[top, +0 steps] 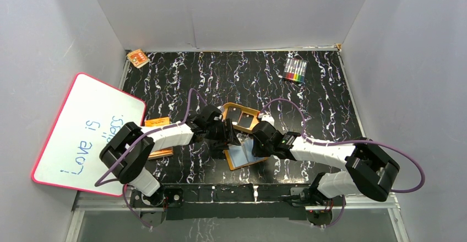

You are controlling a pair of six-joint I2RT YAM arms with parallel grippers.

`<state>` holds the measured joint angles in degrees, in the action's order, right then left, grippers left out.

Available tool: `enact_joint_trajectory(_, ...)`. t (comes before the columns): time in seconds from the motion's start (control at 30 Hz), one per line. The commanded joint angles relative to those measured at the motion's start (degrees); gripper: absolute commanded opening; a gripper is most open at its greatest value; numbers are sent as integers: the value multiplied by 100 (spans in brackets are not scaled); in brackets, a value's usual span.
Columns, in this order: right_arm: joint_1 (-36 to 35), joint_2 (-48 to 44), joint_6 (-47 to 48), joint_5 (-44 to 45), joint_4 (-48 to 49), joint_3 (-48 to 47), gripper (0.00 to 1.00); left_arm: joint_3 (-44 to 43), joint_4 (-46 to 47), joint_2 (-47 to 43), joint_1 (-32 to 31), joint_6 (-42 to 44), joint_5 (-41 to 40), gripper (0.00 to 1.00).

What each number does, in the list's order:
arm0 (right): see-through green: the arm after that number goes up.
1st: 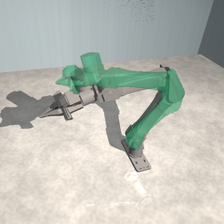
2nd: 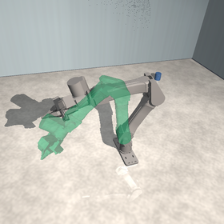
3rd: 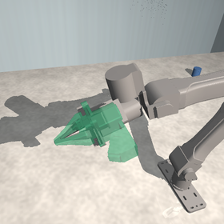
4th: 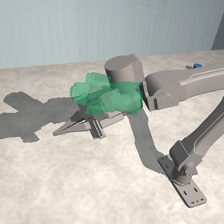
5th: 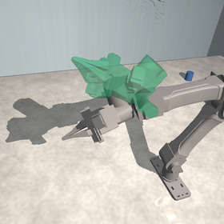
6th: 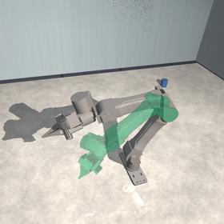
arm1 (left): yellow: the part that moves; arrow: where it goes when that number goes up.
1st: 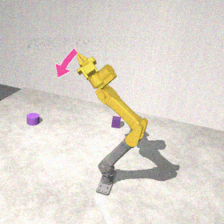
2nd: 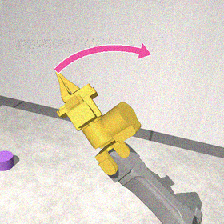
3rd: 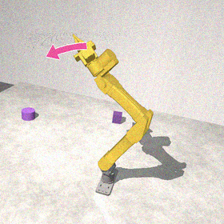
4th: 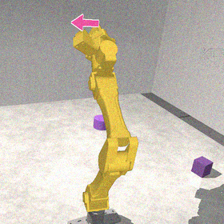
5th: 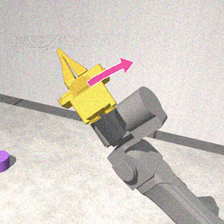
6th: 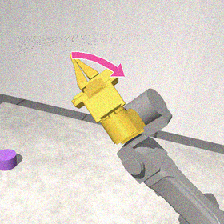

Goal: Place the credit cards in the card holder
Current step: Turn over the card slot in the card holder.

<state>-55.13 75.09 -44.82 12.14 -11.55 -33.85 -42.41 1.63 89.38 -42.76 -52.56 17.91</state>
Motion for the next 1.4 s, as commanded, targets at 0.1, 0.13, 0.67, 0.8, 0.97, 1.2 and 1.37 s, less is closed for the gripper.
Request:
enact_joint_trajectory(0.1,8,127,-38,-176,2,160,26,-193,250,134,-6,16,323,57)
enact_joint_trajectory(0.13,3,136,-44,-184,10,162,26,-209,283,145,-9,23,347,57)
enact_joint_trajectory(0.67,10,-135,-76,-40,-237,107,35,-434,760,447,-10,-30,817,53)
enact_joint_trajectory(0.8,23,-568,-101,136,-503,102,50,-554,760,514,-12,-53,851,52)
enact_joint_trajectory(0.97,50,-976,-80,254,-903,-13,56,-766,767,657,-9,-72,929,52)
enact_joint_trajectory(1.2,51,-1698,60,296,-1227,-113,56,-988,790,868,-12,-129,998,53)
enact_joint_trajectory(1.37,53,-2501,811,-541,-514,50,51,-1090,898,1084,-27,-183,1084,53)
